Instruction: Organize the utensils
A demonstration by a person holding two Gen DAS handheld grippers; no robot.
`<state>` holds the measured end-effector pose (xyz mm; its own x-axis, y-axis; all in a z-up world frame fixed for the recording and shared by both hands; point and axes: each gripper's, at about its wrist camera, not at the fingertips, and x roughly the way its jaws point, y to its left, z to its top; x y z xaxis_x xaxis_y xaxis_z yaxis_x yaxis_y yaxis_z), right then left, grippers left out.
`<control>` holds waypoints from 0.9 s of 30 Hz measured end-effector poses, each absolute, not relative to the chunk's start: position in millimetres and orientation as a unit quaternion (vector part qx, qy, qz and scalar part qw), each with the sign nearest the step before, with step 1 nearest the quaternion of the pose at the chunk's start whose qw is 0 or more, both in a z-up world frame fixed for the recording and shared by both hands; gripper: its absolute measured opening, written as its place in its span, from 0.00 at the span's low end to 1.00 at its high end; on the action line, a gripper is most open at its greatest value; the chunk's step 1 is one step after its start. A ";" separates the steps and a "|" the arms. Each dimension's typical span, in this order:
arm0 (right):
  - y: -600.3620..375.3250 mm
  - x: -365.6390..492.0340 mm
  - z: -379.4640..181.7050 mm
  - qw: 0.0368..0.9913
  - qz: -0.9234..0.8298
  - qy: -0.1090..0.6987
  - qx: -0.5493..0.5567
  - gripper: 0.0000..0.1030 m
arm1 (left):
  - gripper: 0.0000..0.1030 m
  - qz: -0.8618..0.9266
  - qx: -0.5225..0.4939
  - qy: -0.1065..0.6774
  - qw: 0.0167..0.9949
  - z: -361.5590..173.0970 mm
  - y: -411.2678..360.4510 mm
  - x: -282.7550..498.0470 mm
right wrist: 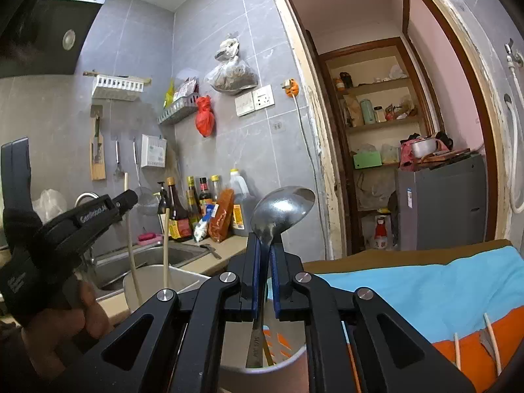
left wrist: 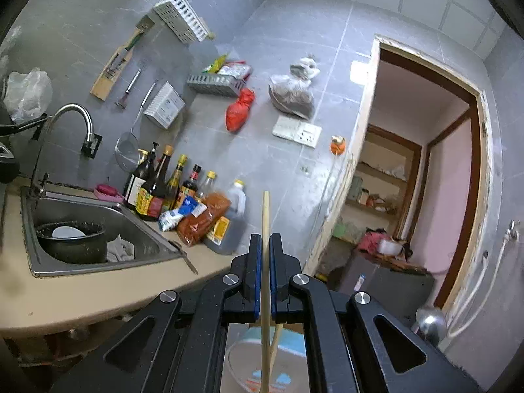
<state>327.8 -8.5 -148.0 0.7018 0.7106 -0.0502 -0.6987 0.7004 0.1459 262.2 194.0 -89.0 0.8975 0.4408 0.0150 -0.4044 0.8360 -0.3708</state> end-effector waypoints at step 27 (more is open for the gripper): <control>-36.6 324.7 -131.6 0.913 0.379 0.132 0.076 0.37 | 0.23 0.112 -0.162 0.110 0.974 -98.4 181.4 257.9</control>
<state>324.7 -36.6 -131.6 0.6775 0.7122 -0.1835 -0.6720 0.7009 0.2391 257.9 181.4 -98.4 0.9506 0.1826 -0.2510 -0.2538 0.9227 -0.2901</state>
